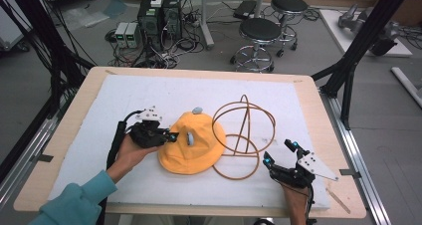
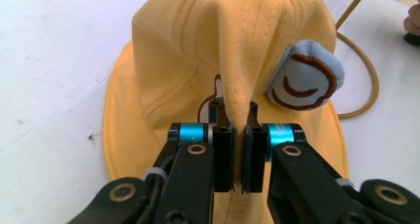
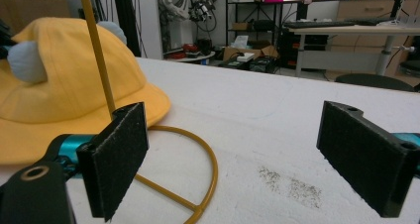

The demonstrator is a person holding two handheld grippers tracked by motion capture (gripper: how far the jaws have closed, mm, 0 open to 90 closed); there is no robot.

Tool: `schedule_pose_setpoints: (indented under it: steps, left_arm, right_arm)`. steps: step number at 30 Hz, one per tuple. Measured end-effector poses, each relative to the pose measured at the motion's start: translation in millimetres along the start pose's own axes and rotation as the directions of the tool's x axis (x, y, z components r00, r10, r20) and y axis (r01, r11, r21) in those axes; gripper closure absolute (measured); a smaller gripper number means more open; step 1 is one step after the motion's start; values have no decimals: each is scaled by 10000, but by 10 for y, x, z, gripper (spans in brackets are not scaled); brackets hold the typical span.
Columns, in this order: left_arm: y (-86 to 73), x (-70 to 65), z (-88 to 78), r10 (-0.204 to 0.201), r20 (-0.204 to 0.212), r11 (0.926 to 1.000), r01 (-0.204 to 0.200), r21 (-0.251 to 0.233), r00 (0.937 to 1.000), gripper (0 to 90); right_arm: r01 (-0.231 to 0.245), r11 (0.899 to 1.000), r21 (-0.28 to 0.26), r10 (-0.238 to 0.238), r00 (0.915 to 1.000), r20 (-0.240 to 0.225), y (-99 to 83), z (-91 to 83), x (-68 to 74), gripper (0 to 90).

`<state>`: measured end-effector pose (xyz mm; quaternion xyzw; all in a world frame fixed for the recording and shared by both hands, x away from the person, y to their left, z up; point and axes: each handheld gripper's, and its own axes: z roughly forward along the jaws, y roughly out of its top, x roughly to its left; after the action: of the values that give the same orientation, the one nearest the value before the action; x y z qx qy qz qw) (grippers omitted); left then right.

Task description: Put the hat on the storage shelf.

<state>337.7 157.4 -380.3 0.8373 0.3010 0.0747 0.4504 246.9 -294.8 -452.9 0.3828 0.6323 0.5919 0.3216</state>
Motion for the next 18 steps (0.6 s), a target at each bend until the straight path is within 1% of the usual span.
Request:
schedule_pose_setpoints:
  steps: [2, 5, 10, 15, 18]
  left_arm:
    - [17, 22, -95, 24, -62, 10000, -24, -68, 10000, 860]
    - [50, 62, -226, -54, -127, 9996, 50, -271, 9999, 860]
    - [114, 138, -453, -23, -479, 9988, 0, -496, 9988, 860]
    - [171, 179, -589, -77, -662, 9977, 31, -683, 9978, 860]
    - [231, 186, -645, 49, -709, 9974, -100, -715, 9975, 860]
  right_arm:
    - [5, 10000, 6, -5, 10000, 11, 0, 0, -1, 114]
    - [12, 10000, 34, -12, 10000, 42, 1, 3, 2, 114]
    - [48, 10000, 20, -48, 10000, 44, 2, 4, 1, 114]
    - [84, 10000, 15, -84, 10000, 54, 2, 7, -1, 114]
    - [48, 10000, 34, -48, 10000, 34, 1, 7, 2, 114]
